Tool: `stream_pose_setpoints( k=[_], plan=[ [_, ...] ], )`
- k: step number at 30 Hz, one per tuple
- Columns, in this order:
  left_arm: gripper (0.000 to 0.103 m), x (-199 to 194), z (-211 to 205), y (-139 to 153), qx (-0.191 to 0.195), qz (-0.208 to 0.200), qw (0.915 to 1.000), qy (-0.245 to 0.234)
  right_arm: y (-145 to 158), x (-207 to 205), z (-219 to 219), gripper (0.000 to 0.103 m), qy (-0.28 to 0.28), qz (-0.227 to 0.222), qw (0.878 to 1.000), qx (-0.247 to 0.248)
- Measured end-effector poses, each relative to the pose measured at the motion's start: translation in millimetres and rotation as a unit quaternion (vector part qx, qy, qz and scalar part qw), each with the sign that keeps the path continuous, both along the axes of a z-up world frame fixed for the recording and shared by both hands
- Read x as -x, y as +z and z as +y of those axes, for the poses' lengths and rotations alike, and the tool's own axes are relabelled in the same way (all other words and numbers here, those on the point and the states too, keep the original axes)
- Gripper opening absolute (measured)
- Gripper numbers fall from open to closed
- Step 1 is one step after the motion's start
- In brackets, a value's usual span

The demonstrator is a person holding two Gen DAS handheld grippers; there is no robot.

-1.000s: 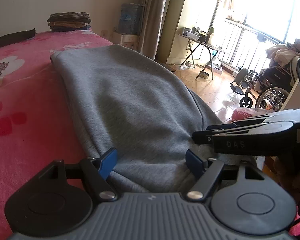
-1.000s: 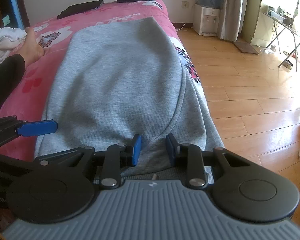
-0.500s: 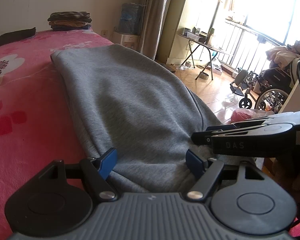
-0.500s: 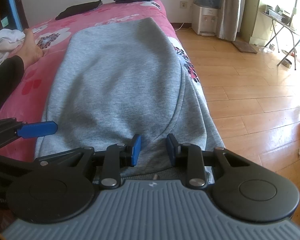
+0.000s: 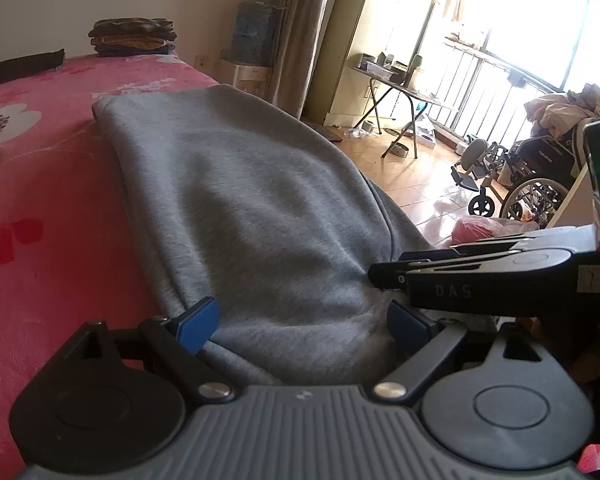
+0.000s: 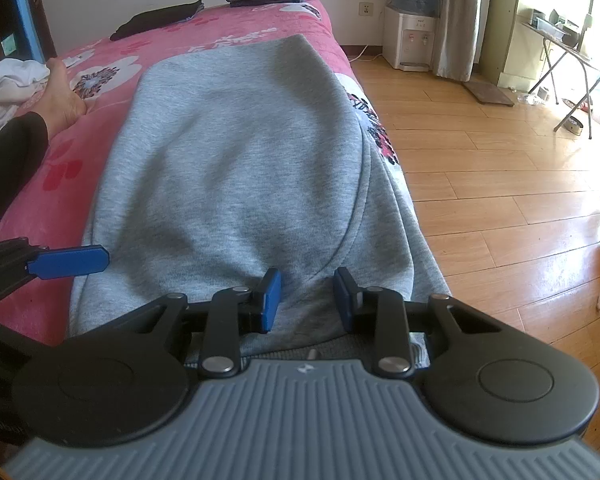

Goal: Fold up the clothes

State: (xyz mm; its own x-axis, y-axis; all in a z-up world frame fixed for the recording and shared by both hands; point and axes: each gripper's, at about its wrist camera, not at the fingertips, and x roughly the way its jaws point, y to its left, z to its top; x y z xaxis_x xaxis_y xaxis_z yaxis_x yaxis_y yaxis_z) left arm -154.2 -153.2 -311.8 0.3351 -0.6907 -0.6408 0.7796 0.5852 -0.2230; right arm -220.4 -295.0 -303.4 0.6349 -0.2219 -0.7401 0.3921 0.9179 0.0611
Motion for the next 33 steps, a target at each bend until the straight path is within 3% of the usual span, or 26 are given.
stream_pose_setpoints(
  k=[12,19,21,23,25,29,33],
  plan=[
    [0.097,1,0,4,-0.006,0.009,0.9999,0.003,0,0,0,0.030,-0.007,-0.002,1.000,-0.005],
    [0.098,-5,-5,13,-0.025,0.036,0.9989,0.014,6,-7,-2,0.030,-0.007,0.018,1.000,-0.011],
    [0.100,-8,-2,18,-0.021,0.047,0.9986,0.015,14,-14,-3,0.034,-0.009,0.033,0.999,-0.006],
    [0.101,-10,2,25,-0.011,0.053,0.9984,0.013,30,-16,0,0.043,-0.009,0.008,1.000,0.018],
    [0.103,-13,2,32,-0.003,0.036,0.9992,0.014,47,-17,3,0.046,-0.018,-0.017,0.999,0.045],
    [0.103,-20,-7,40,-0.026,-0.018,0.9991,0.030,59,-22,3,0.046,-0.056,-0.014,0.997,0.059],
    [0.103,-27,-11,30,-0.040,0.010,0.9984,0.038,58,-18,7,0.045,-0.099,0.015,0.993,0.066]
  ],
)
